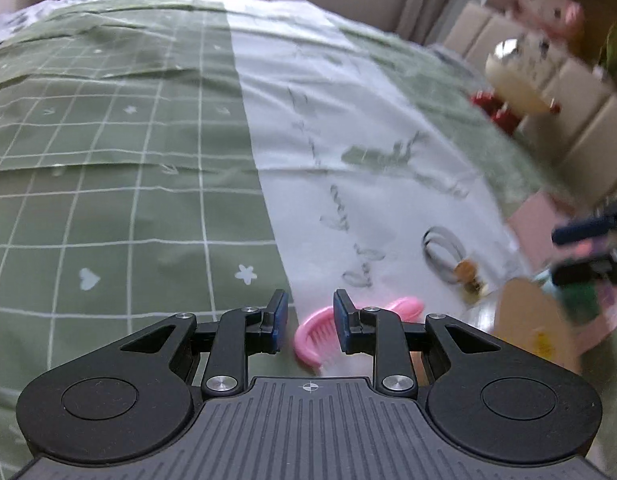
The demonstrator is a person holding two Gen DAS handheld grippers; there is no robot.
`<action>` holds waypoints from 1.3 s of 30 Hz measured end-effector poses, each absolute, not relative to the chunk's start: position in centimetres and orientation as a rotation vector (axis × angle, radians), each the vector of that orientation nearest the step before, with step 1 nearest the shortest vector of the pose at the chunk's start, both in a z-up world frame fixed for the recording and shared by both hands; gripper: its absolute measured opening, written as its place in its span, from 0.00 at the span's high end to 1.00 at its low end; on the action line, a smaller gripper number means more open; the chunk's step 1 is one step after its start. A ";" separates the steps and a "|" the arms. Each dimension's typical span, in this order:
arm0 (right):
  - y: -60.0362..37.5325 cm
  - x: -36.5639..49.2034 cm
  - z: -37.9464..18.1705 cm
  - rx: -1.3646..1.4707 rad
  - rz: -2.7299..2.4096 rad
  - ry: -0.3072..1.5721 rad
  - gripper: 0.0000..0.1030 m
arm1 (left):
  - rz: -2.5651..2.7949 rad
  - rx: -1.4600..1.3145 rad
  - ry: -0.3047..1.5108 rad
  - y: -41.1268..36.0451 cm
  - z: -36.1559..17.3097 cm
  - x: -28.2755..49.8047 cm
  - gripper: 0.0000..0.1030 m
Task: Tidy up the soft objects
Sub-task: 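Grasp the pink comb with the left tool while the right tool grasps the black cord keychain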
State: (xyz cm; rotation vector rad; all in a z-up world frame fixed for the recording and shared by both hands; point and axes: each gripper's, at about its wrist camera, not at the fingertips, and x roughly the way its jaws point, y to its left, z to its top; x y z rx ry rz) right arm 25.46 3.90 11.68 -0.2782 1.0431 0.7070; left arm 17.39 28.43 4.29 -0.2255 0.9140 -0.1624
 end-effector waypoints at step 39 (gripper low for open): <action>5.5 28.5 7.8 -0.191 0.670 1.172 0.68 | -0.368 0.479 0.907 23.9 4.1 13.1 0.74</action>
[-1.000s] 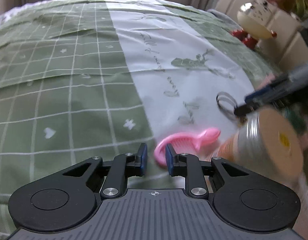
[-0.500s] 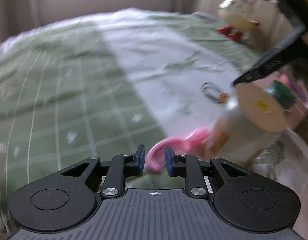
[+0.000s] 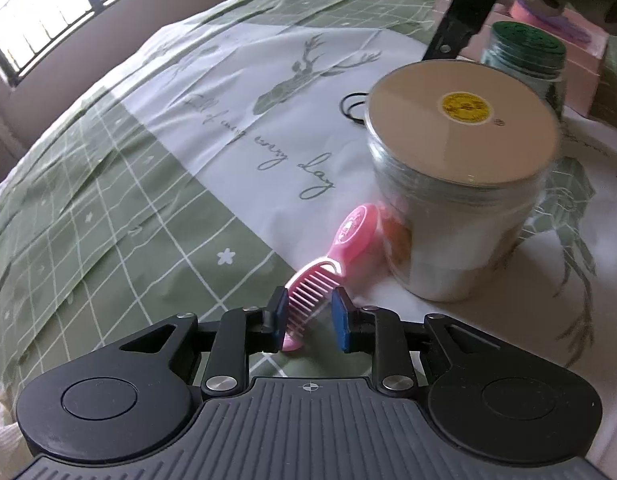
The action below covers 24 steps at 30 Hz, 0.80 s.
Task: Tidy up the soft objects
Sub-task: 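Grasp the pink comb with the left tool while the right tool grasps the black cord keychain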
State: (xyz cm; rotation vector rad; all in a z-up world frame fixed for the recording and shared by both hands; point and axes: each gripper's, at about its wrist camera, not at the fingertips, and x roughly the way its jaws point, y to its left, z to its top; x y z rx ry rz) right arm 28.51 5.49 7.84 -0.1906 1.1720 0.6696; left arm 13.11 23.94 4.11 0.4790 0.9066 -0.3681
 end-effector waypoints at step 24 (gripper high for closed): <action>9.7 30.6 3.9 -0.252 0.545 1.269 0.79 | -0.219 0.166 0.830 26.7 3.2 15.9 0.89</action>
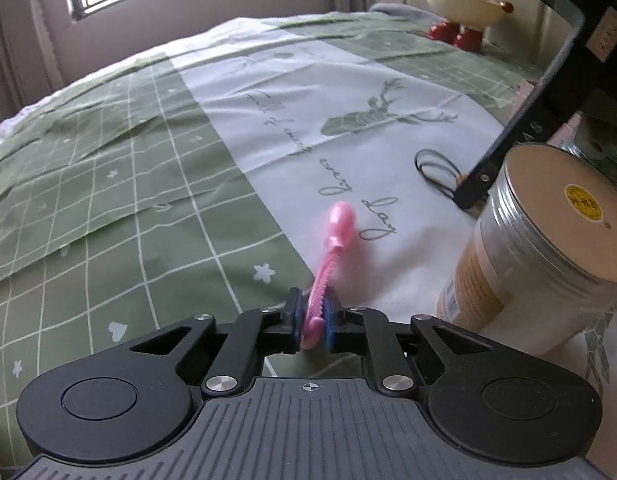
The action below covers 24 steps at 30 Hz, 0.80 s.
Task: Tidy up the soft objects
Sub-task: 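Grasp the pink comb with the left tool while the right tool grasps the black cord keychain, then lift the pink comb with the left tool while the right tool lifts the keychain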
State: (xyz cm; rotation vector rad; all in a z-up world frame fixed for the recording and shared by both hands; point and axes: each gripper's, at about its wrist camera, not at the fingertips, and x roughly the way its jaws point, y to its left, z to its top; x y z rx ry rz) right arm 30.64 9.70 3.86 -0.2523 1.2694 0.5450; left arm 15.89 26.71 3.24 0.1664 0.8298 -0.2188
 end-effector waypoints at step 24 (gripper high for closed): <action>6.3 27.6 10.4 -0.239 0.609 1.153 0.84 | -0.040 0.061 0.872 27.6 6.5 17.5 0.82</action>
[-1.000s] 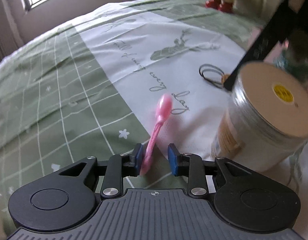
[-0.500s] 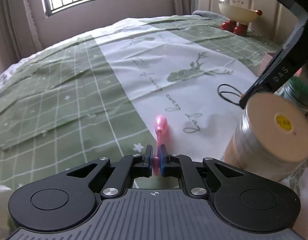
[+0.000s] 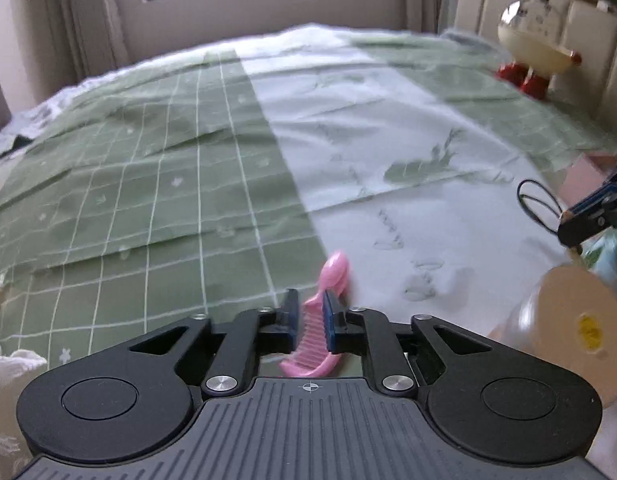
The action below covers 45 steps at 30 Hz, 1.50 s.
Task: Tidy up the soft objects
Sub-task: 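Lift the pink comb with the left tool while the right tool lifts the keychain, then carry comb and keychain to the pink box and open both tools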
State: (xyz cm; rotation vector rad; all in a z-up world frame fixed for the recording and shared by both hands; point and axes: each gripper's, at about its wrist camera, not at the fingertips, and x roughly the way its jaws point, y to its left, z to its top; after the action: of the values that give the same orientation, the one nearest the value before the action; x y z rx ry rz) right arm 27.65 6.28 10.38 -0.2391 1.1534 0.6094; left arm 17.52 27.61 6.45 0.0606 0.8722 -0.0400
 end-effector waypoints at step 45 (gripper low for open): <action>5.9 28.2 8.2 -0.223 0.600 1.228 0.84 | -0.081 0.141 0.854 25.3 9.9 20.3 0.78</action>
State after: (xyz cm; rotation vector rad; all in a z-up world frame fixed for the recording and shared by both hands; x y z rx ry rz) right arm 28.22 5.93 8.21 -0.2227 1.2280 0.6002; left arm 20.34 25.28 9.88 0.1413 0.8539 -0.0812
